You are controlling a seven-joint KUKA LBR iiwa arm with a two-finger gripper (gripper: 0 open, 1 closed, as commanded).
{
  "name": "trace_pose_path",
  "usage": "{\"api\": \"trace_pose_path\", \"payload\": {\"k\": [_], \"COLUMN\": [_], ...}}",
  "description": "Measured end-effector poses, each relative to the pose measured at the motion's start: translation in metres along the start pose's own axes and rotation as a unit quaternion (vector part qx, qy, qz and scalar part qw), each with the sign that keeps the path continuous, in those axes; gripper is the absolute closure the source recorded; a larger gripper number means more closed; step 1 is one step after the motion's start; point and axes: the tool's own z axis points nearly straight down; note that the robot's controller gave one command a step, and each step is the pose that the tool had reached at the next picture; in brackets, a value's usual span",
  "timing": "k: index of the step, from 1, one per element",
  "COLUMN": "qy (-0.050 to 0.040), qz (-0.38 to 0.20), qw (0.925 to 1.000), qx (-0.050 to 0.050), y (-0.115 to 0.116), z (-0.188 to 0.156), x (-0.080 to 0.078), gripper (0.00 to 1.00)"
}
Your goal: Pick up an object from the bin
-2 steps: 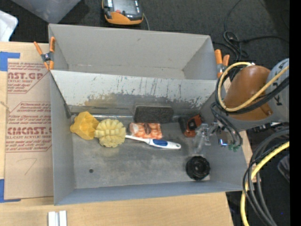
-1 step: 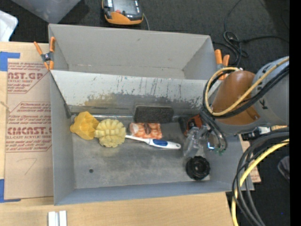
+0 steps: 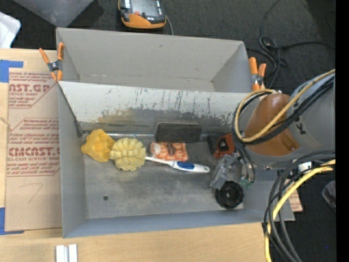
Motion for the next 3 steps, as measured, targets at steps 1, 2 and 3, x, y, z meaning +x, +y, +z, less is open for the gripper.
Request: {"api": "trace_pose_path", "payload": {"k": [1,2,3], "qy": [0.0000,0.0002,0.0004], "qz": [0.000,0.138,0.176], "qw": [1.0000,0.9904,0.9843], "qx": [0.000,-0.001,0.000], "y": [0.000,-0.007,0.002], "z": [0.000,0.000,-0.010], "x": [0.000,0.009,0.002], "gripper": [1.00,1.00,1.00]}}
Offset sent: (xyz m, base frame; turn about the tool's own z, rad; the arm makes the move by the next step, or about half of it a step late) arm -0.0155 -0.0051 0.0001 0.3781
